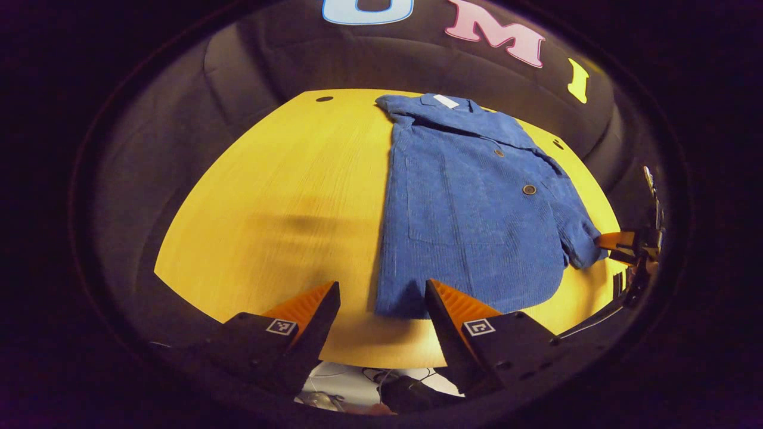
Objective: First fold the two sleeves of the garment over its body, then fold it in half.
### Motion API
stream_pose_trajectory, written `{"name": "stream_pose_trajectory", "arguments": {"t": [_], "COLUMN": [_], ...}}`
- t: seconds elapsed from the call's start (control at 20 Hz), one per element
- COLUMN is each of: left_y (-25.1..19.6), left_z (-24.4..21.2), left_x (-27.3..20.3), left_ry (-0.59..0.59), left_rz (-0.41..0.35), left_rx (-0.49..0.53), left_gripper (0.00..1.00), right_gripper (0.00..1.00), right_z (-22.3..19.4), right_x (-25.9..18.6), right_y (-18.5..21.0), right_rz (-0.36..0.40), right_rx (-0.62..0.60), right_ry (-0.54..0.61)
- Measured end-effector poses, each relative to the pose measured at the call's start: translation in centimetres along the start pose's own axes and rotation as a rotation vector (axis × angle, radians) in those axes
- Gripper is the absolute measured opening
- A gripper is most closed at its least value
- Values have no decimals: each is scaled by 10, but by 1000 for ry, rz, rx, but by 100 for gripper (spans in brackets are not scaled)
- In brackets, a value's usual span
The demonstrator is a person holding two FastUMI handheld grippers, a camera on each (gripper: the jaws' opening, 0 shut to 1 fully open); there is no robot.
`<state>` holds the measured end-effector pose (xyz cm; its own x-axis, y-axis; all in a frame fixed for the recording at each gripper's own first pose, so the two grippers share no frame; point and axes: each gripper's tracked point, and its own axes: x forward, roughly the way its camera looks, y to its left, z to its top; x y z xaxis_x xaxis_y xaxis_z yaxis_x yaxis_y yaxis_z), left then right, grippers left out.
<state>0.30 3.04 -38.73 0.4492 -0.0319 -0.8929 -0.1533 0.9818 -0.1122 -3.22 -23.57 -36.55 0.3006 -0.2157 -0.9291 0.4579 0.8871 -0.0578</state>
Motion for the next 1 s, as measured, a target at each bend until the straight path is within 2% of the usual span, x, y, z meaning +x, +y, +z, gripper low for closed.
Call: {"name": "stream_pose_trajectory", "arguments": {"t": [0.3,0.35,0.4,0.45,0.5,0.55,0.6,0.65,0.7,0.75,0.8,0.85,1.0], "left_y": [-13,-17,-22,-24,-29,-32,-36,-36,-39,-41,-46,-51,-46], "left_z": [8,8,10,10,11,10,12,13,16,15,17,16,30], "left_x": [7,9,9,9,13,10,12,13,12,12,11,10,0], "left_ry": [2,8,9,10,15,13,10,11,8,16,15,32,1], "left_rz": [27,21,16,18,11,5,0,3,-10,-29,-75,-122,-150], "left_rx": [110,120,124,121,115,115,114,103,98,86,73,42,-12], "left_gripper": [84,82,79,65,59,44,36,17,6,0,0,0,0], "right_gripper": [98,82,95,67,47,27,16,15,15,5,5,5,4], "right_z": [-3,0,-1,-1,-2,-1,-1,-1,-2,-6,-11,-13,-2], "right_x": [4,4,4,0,5,6,6,6,5,4,2,-1,-14], "right_y": [14,18,24,29,33,38,38,40,43,53,64,71,71], "right_rz": [10,19,31,38,40,42,29,37,51,93,158,190,195], "right_rx": [-91,-100,-105,-99,-95,-90,-98,-122,-131,-128,-113,-91,-88], "right_ry": [8,7,15,21,31,37,40,44,42,56,80,93,41]}}
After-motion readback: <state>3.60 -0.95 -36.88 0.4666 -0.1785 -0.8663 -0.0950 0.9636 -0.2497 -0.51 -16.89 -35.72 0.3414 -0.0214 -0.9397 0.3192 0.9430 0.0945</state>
